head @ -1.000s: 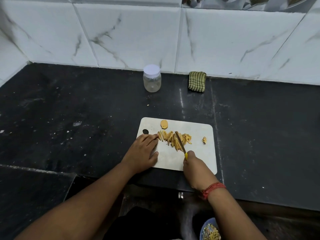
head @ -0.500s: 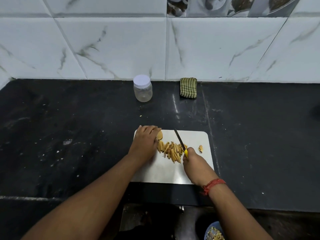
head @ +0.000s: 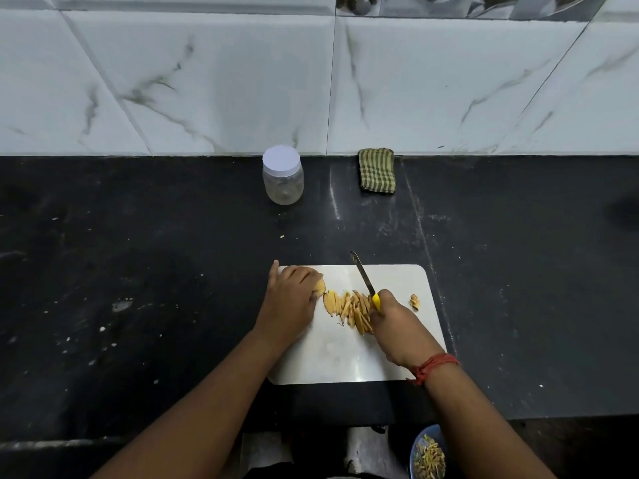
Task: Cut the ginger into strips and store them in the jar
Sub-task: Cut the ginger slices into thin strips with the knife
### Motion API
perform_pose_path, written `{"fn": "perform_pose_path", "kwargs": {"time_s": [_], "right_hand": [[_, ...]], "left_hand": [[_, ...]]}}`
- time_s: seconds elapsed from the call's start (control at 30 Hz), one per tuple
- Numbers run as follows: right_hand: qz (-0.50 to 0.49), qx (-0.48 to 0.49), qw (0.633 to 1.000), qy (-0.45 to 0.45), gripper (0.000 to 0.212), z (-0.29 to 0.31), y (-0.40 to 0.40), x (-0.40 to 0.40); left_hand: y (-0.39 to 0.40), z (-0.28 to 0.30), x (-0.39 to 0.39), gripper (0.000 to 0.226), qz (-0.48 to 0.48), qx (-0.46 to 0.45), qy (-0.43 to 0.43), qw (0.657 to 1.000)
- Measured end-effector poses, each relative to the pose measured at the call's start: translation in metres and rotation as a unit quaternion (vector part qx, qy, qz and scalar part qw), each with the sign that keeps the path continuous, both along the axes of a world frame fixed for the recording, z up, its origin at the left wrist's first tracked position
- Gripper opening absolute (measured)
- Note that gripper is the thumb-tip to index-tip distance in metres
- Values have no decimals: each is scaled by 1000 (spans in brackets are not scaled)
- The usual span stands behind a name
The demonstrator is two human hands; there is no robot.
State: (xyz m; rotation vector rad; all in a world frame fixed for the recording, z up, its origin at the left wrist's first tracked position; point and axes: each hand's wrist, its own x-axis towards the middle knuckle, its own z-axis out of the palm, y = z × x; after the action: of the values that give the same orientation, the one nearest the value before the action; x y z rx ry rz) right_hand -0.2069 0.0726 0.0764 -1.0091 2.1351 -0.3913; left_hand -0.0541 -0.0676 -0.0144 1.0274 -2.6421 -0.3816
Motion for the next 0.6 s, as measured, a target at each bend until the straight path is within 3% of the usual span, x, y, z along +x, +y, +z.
{"fn": "perform_pose_path", "kwargs": {"time_s": [0.6], "right_hand": [[37, -18, 999, -13, 15, -12, 13, 26]], "left_hand": [[50, -14, 30, 21, 15, 0, 50, 999]]}}
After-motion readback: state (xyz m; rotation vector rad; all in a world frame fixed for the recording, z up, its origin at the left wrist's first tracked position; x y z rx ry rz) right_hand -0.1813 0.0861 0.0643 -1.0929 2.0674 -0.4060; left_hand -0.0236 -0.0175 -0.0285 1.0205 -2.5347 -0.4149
